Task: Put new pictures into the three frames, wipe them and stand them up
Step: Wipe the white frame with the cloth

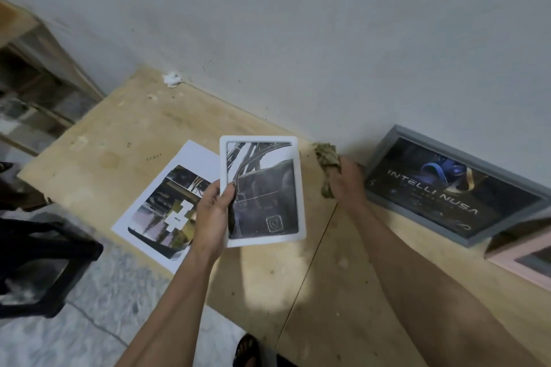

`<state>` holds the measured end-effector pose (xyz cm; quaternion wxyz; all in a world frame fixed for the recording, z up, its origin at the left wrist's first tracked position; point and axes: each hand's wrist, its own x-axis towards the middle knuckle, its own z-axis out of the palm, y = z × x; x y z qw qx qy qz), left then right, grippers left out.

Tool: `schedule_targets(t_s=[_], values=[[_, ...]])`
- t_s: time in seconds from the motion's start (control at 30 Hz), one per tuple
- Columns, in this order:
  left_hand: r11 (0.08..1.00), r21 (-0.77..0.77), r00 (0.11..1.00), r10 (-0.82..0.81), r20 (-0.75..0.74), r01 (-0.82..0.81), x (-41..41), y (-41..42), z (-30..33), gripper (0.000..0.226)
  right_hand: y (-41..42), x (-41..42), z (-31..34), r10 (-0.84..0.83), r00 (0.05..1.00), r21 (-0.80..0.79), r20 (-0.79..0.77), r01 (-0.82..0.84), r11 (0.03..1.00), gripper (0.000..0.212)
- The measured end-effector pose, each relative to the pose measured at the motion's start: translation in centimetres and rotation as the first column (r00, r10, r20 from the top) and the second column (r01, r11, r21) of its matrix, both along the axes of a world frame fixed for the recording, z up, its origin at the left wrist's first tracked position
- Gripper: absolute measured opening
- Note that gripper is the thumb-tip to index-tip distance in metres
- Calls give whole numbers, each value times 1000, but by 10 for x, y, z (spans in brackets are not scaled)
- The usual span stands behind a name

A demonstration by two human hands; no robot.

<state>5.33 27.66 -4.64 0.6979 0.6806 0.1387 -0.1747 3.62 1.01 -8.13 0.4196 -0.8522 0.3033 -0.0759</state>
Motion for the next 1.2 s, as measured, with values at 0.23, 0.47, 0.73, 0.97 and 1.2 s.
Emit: schedule_targets(t_s=[0.23,0.47,0.73,0.97,1.2], values=[[973,-63,974,-219,55,222,-77,6,-7,18,12,-105,40,-5,988,1,153,5,1000,41],[950,-31,948,-307,78,310,-135,4,-3,16,39,-158,48,86,961,-243,264,-20,970,56],[936,-138,941,-334,-51,325,-135,0,35,20,50,-167,99,-110,934,269,341,16,963,41],[866,-368,916,-392,-82,338,-128,0,74,33,54,-161,170,-159,919,408,362,-3,913,48],[857,-220,884,-459,85,466,-131,-10,116,28,61,-168,204,-200,851,387,485,-4,922,41]])
